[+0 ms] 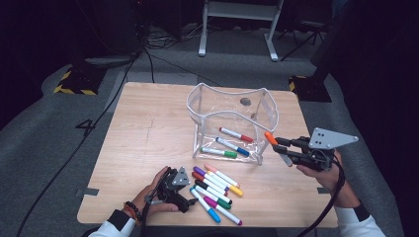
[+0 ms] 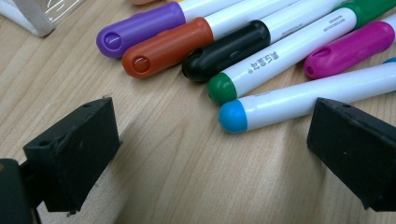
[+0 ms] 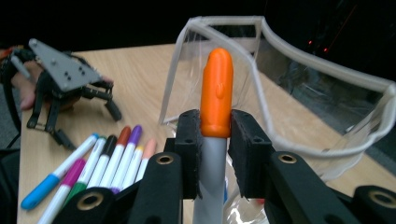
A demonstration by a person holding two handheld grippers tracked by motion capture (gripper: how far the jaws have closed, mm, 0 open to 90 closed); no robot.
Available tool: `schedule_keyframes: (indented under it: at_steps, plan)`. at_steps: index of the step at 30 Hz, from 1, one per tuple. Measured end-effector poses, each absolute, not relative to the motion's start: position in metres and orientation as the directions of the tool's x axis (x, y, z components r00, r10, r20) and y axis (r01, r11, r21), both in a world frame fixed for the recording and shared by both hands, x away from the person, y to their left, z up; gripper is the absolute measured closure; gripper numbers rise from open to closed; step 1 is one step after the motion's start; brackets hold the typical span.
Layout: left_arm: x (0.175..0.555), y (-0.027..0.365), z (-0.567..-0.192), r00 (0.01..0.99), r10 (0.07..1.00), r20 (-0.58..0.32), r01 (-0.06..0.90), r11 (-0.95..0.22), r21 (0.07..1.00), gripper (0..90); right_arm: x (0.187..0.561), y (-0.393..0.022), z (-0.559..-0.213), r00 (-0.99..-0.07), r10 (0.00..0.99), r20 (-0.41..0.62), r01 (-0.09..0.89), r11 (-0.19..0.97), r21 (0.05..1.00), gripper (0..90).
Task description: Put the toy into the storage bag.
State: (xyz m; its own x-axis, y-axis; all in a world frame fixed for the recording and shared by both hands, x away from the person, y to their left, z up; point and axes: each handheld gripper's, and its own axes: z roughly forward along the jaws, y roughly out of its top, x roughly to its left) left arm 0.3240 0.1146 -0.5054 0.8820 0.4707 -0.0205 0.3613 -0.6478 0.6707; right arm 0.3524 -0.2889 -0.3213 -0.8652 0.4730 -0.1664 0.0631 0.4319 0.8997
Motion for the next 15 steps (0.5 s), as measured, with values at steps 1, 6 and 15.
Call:
schedule_keyframes:
  at_steps: [1, 6, 15]
  plan:
    - [0.324, 0.115, -0.505, 0.882, 0.471, -0.021, 0.361, -0.648, 0.671, 2.5, 0.354, -0.289, -0.316, -0.864, 0.473, -0.169, 0.058, 0.428, 0.902, 74.2]
    - [0.324, 0.115, -0.505, 0.882, 0.471, -0.021, 0.362, -0.647, 0.671, 2.5, 0.364, -0.284, -0.293, -0.858, 0.477, -0.191, 0.038, 0.43, 0.902, 74.2]
    - [0.324, 0.115, -0.505, 0.882, 0.47, -0.02, 0.361, -0.648, 0.671, 2.4, 0.394, -0.26, -0.266, -0.849, 0.476, -0.228, 0.019, 0.459, 0.888, 74.1]
